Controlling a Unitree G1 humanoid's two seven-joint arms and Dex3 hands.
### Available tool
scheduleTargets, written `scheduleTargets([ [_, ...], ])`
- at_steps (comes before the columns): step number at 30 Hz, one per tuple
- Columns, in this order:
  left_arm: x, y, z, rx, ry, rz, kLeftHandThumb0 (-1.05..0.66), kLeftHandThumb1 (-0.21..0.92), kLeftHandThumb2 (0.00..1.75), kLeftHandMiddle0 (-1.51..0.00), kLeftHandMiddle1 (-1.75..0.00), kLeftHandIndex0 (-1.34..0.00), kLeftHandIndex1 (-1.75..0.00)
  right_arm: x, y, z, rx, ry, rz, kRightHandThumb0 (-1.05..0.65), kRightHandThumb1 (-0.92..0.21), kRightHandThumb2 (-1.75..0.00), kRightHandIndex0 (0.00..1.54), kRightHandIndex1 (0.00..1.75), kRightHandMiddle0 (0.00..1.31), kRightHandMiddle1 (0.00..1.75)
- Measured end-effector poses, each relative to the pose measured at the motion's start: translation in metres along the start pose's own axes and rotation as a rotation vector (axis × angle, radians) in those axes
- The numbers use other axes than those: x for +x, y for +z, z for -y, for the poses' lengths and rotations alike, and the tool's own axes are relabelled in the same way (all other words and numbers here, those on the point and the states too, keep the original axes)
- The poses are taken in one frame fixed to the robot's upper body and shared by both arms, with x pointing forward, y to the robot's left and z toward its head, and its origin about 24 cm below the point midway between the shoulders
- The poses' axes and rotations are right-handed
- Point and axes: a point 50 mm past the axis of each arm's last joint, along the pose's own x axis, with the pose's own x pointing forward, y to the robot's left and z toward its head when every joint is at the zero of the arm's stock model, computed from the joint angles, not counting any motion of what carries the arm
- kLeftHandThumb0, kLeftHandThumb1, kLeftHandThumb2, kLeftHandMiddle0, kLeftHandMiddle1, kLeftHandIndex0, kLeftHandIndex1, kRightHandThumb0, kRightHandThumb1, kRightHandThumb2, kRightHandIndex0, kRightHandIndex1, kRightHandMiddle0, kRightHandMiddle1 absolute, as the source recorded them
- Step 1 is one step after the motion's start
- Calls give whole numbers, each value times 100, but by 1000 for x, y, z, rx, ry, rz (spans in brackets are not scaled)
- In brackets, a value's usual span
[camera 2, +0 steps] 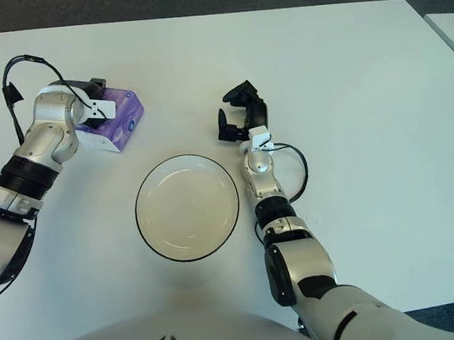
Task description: Put the tissue paper into the plate.
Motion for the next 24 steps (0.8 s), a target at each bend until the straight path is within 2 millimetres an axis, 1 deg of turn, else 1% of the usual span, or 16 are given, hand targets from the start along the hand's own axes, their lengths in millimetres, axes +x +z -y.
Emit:
scheduleTargets([
  [7,3,-7,1,-2,58,-69,-105,92,124,-58,-7,0,0,0,0,1,2,-2,1,-1,-17,-143,74,175,57,157],
  [16,5,-8,3,-3,98,-98,-105,92,123,-53,-4,0,0,0,0,1,2,0,1,-1,-19,-141,73,175,56,156],
  [24,3,-5,0,1,127,-87,-105,92,126,-58,-5,0,0,0,0,1,1,0,1,-1,-20,-140,72,175,57,155],
])
